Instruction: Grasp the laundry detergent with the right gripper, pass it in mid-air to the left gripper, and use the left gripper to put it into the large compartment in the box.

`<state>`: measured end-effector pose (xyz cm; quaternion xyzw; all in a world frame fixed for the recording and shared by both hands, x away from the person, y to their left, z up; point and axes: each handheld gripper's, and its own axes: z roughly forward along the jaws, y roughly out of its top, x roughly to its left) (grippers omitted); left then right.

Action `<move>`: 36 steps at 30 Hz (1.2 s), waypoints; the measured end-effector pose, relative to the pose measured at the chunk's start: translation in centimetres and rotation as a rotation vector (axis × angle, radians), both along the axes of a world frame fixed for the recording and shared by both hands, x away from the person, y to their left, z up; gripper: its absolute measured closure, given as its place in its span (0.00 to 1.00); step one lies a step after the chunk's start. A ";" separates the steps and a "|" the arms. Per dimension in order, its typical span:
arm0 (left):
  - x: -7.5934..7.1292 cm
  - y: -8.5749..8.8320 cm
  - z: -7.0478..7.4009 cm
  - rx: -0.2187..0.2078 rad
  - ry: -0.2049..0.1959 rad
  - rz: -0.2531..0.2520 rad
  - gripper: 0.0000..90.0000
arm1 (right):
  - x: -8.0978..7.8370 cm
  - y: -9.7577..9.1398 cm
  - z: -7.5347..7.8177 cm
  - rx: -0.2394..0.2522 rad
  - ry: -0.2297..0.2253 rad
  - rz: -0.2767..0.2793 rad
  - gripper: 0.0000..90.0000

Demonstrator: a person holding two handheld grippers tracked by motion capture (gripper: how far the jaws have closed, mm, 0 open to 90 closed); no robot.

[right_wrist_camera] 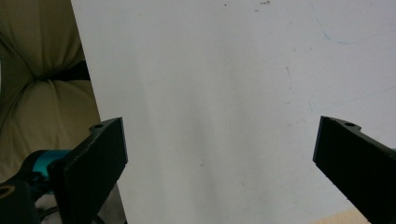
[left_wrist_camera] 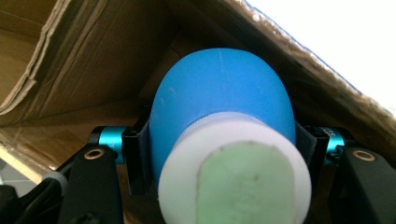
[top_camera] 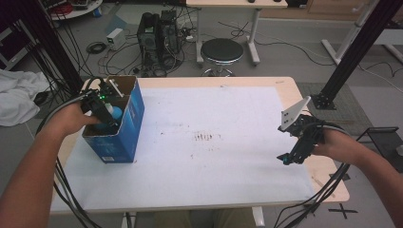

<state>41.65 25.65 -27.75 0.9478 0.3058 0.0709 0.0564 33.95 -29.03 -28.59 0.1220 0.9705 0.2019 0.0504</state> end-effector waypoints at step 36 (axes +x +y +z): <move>-2.5 1.3 6.5 -0.149 -0.138 0.122 0.35 | -0.3 0.4 0.6 0.020 -0.036 0.015 0.02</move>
